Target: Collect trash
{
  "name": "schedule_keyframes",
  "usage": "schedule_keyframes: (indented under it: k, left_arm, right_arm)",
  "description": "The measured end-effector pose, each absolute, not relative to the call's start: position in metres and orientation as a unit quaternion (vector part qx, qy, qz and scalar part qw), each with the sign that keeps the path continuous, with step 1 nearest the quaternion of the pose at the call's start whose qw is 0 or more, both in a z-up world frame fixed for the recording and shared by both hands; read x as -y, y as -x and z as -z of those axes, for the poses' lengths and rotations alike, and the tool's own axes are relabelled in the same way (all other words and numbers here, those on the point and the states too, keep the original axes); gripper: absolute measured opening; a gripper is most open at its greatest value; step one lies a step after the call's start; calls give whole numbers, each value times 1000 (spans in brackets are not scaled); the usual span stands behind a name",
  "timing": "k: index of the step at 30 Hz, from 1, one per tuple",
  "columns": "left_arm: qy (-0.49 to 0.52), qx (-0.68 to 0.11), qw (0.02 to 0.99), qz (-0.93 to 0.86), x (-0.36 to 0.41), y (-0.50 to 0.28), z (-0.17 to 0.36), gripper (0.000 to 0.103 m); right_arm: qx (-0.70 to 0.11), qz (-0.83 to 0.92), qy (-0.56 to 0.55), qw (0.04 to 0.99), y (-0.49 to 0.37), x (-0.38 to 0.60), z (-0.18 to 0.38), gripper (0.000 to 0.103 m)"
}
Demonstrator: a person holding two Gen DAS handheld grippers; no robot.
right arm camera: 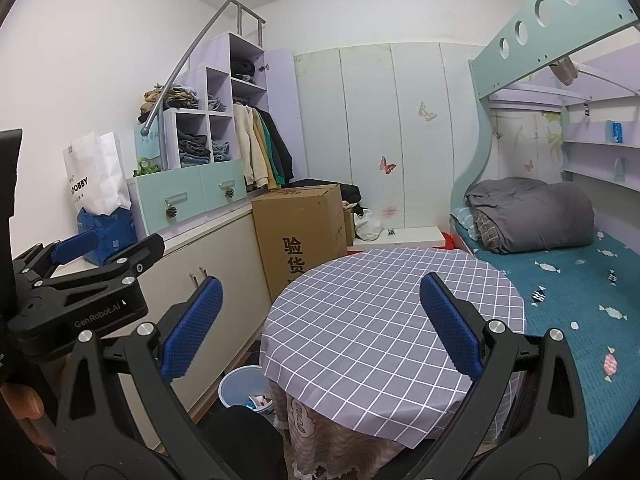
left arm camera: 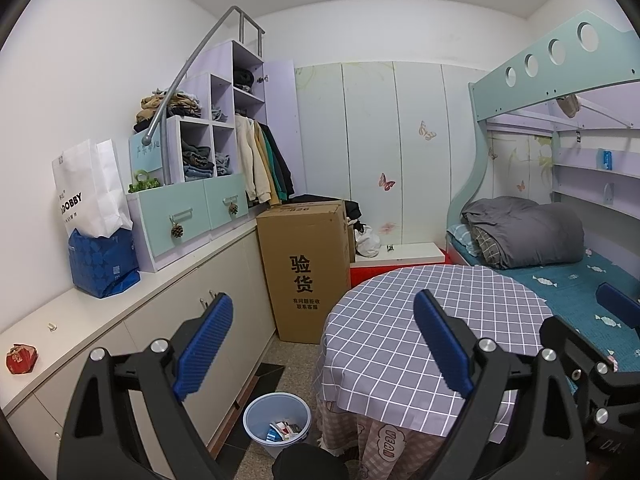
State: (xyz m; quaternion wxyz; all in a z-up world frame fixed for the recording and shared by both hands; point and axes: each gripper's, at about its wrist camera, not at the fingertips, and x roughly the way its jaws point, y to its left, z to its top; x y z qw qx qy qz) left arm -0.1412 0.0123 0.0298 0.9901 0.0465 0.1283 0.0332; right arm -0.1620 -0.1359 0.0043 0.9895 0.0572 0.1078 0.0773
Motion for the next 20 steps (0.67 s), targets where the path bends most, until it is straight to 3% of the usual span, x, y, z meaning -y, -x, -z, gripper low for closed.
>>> schedule_keyframes:
  k: [20]
  left_arm:
    - [-55, -159, 985, -25, -11, 124, -17, 90]
  right_arm:
    - [-126, -76, -77, 986, 152, 144, 7, 97]
